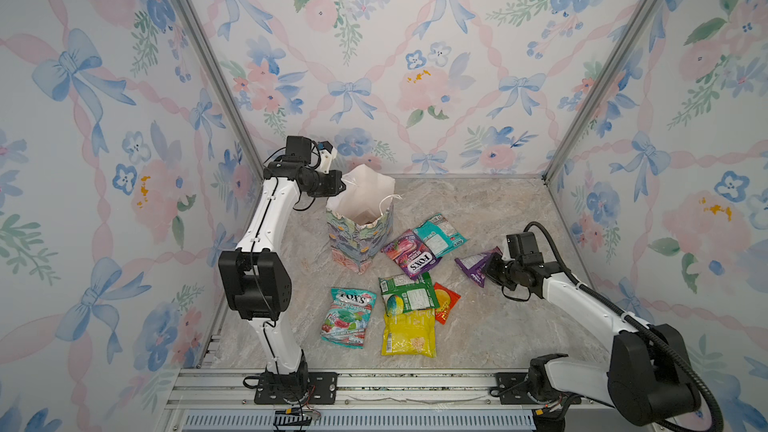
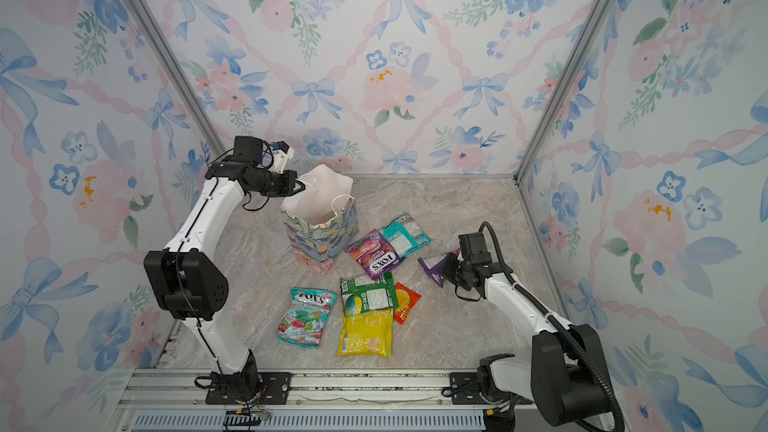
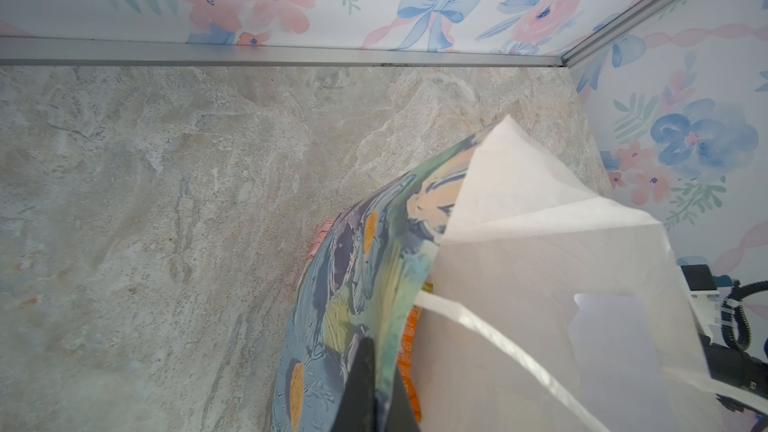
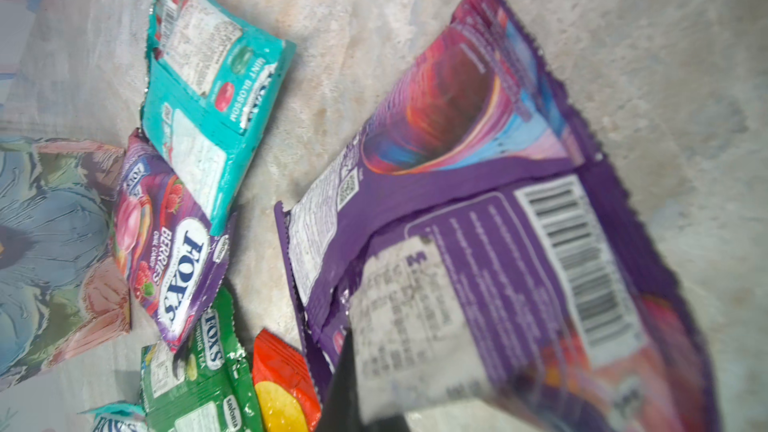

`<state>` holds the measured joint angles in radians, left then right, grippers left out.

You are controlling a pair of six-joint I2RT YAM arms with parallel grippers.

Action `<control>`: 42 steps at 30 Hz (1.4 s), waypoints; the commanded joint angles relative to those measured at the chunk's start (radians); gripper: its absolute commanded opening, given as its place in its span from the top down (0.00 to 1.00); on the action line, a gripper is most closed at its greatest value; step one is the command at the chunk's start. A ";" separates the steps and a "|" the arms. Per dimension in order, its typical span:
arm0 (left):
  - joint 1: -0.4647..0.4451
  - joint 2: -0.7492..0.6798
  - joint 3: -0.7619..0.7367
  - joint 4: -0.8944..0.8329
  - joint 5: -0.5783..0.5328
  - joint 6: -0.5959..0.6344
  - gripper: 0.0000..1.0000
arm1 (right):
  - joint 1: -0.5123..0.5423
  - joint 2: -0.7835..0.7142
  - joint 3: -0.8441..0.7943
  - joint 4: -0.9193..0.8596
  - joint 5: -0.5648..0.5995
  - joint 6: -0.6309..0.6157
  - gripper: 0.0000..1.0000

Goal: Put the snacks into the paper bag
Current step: 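Lower the right gripper onto the purple packet and grasp it, then lift the purple packet with the right gripper and carry it above the bag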

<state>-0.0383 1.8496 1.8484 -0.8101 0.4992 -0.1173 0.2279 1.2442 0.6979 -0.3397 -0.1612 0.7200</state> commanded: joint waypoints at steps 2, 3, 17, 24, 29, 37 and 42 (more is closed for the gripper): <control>0.008 0.001 0.003 -0.005 0.018 -0.018 1.00 | 0.041 -0.041 0.105 -0.078 0.032 -0.039 1.00; 0.008 0.001 0.003 -0.005 0.020 -0.018 1.00 | 0.050 -0.042 0.139 -0.094 0.038 -0.050 1.00; 0.008 -0.012 0.003 -0.005 0.037 -0.020 1.00 | 0.246 0.187 0.713 -0.135 0.090 -0.227 1.00; 0.007 -0.011 0.003 -0.005 0.039 -0.018 1.00 | 0.286 0.341 0.977 -0.121 0.069 -0.295 1.00; 0.008 -0.013 0.004 -0.004 0.041 -0.018 1.00 | 0.301 0.468 1.194 -0.161 0.057 -0.352 1.00; 0.008 -0.010 0.003 -0.005 0.054 -0.018 1.00 | 0.374 0.670 1.523 -0.239 0.023 -0.404 1.00; 0.008 -0.008 0.001 -0.005 0.049 -0.017 1.00 | 0.427 0.790 1.707 -0.314 -0.003 -0.431 1.00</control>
<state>-0.0376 1.8496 1.8484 -0.8104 0.5255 -0.1177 0.6258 1.9953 2.3127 -0.6022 -0.1322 0.3305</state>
